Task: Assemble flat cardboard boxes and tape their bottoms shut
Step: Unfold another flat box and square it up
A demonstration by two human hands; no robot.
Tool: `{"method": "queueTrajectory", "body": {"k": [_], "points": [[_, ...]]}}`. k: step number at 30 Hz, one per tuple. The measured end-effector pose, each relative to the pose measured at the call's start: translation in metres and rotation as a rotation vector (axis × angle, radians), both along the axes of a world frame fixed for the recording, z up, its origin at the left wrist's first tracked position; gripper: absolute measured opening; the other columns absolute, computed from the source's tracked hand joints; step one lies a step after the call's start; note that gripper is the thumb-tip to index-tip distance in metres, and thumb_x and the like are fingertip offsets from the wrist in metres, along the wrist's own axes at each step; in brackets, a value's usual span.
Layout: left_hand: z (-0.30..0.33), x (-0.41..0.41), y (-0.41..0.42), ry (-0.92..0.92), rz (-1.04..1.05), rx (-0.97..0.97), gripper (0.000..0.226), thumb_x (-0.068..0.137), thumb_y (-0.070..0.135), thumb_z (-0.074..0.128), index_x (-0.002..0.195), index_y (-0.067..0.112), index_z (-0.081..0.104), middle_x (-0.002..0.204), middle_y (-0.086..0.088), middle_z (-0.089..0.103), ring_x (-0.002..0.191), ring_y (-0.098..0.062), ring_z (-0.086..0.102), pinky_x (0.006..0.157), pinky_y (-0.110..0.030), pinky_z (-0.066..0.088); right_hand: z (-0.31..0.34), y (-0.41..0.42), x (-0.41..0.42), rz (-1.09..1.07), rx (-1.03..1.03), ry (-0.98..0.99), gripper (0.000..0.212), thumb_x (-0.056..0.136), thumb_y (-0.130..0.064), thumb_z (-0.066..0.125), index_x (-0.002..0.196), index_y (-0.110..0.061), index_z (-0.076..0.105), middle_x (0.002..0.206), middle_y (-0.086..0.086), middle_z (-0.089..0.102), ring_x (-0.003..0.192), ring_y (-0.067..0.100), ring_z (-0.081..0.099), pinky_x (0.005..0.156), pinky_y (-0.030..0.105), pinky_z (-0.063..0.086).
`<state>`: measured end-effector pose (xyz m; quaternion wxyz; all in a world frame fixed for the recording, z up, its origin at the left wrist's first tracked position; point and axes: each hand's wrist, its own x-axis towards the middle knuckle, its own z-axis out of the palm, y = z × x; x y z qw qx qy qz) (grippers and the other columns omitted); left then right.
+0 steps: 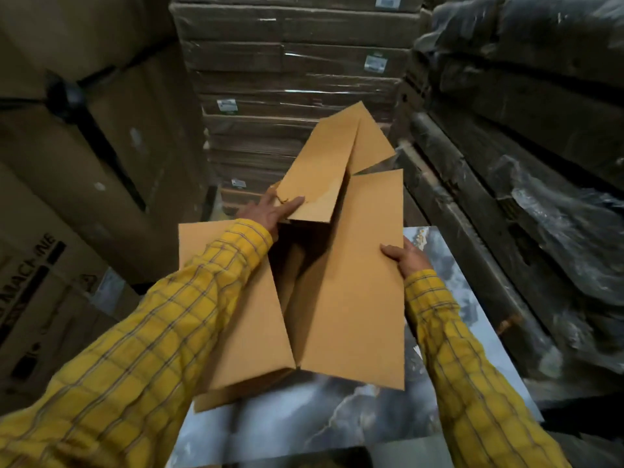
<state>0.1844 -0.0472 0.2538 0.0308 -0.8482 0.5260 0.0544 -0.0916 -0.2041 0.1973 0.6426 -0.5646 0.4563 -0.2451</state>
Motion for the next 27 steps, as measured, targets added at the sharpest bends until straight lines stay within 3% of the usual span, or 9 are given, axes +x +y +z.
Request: {"method": "queueTrajectory", "body": {"k": [4, 10, 12, 16, 18, 20, 21, 24, 27], "points": [[-0.011, 0.025, 0.035, -0.002, 0.011, 0.018, 0.084, 0.097, 0.026, 0.053, 0.144, 0.065, -0.003, 0.166, -0.012, 0.002, 0.138, -0.049, 0.035, 0.112, -0.053, 0.036, -0.009, -0.006, 0.001, -0.014, -0.007, 0.072, 0.058, 0.066, -0.027, 0.074, 0.122, -0.015, 0.063, 0.114, 0.016, 0.071, 0.099, 0.037, 0.068, 0.099, 0.055, 0.052], [-0.037, 0.024, 0.055, 0.038, 0.118, 0.054, 0.079, 0.095, 0.032, 0.054, 0.151, 0.059, 0.005, 0.166, -0.007, -0.007, 0.145, -0.044, 0.022, 0.114, -0.057, 0.026, -0.017, 0.024, 0.014, -0.018, -0.120, 0.310, 0.055, 0.086, -0.024, 0.078, 0.133, -0.005, 0.056, 0.123, 0.020, 0.065, 0.105, 0.032, 0.063, 0.093, 0.038, 0.049], [-0.035, 0.024, 0.053, 0.080, 0.141, 0.063, 0.070, 0.096, 0.040, 0.051, 0.153, 0.054, 0.014, 0.166, -0.008, -0.007, 0.150, -0.039, 0.010, 0.117, -0.057, 0.019, -0.023, 0.030, 0.023, -0.038, -0.265, 0.483, 0.067, 0.088, -0.030, 0.075, 0.143, -0.010, 0.042, 0.135, 0.021, 0.056, 0.121, 0.038, 0.057, 0.099, 0.040, 0.045], [-0.041, 0.022, 0.040, 0.106, 0.165, -0.063, 0.059, 0.092, 0.060, 0.040, 0.147, 0.038, 0.040, 0.165, -0.010, 0.006, 0.152, -0.034, -0.001, 0.120, -0.058, 0.016, -0.007, 0.059, 0.053, 0.049, -0.626, 0.933, 0.067, 0.094, -0.043, 0.058, 0.152, -0.024, 0.032, 0.161, 0.014, 0.022, 0.150, 0.039, 0.014, 0.121, 0.057, 0.013], [-0.041, 0.016, 0.031, 0.085, 0.181, -0.091, 0.063, 0.089, 0.068, 0.041, 0.139, 0.030, 0.043, 0.162, -0.010, 0.017, 0.150, -0.038, 0.007, 0.116, -0.061, 0.019, -0.004, 0.084, 0.074, 0.157, -0.709, 0.987, 0.073, 0.092, -0.061, 0.047, 0.154, -0.028, 0.029, 0.166, 0.015, 0.010, 0.153, 0.041, -0.003, 0.116, 0.069, -0.008], [-0.039, 0.006, 0.019, 0.030, 0.248, -0.067, 0.085, 0.078, 0.087, 0.036, 0.137, 0.027, 0.038, 0.155, -0.015, 0.026, 0.145, -0.045, 0.017, 0.113, -0.066, 0.016, -0.004, 0.114, 0.094, 0.218, -0.649, 0.996, 0.099, 0.081, -0.080, 0.042, 0.160, -0.026, 0.015, 0.167, 0.019, -0.005, 0.150, 0.046, -0.016, 0.107, 0.074, -0.017], [-0.036, 0.002, 0.013, 0.007, 0.297, -0.042, 0.100, 0.069, 0.096, 0.033, 0.140, 0.026, 0.034, 0.153, -0.019, 0.027, 0.143, -0.049, 0.018, 0.112, -0.070, 0.011, -0.005, 0.128, 0.102, 0.235, -0.591, 0.996, 0.110, 0.076, -0.081, 0.050, 0.161, -0.026, 0.006, 0.166, 0.020, -0.012, 0.148, 0.048, -0.020, 0.105, 0.076, -0.017], [-0.030, -0.005, -0.003, 0.055, 0.403, 0.019, 0.120, 0.057, 0.097, 0.051, 0.149, 0.027, 0.016, 0.154, -0.021, 0.017, 0.141, -0.055, 0.014, 0.110, -0.076, 0.009, -0.007, 0.149, 0.119, 0.238, -0.397, 0.997, 0.126, 0.075, -0.054, 0.075, 0.158, -0.031, -0.017, 0.162, 0.018, -0.028, 0.145, 0.052, -0.025, 0.107, 0.079, -0.004], [-0.026, -0.003, -0.009, 0.144, 0.421, 0.081, 0.124, 0.061, 0.077, 0.074, 0.152, 0.044, -0.004, 0.157, -0.019, -0.002, 0.142, -0.058, 0.002, 0.108, -0.077, 0.015, -0.010, 0.147, 0.126, 0.223, -0.231, 0.940, 0.122, 0.084, -0.035, 0.074, 0.154, -0.035, -0.026, 0.161, 0.014, -0.032, 0.145, 0.054, -0.023, 0.110, 0.079, 0.002]]}}
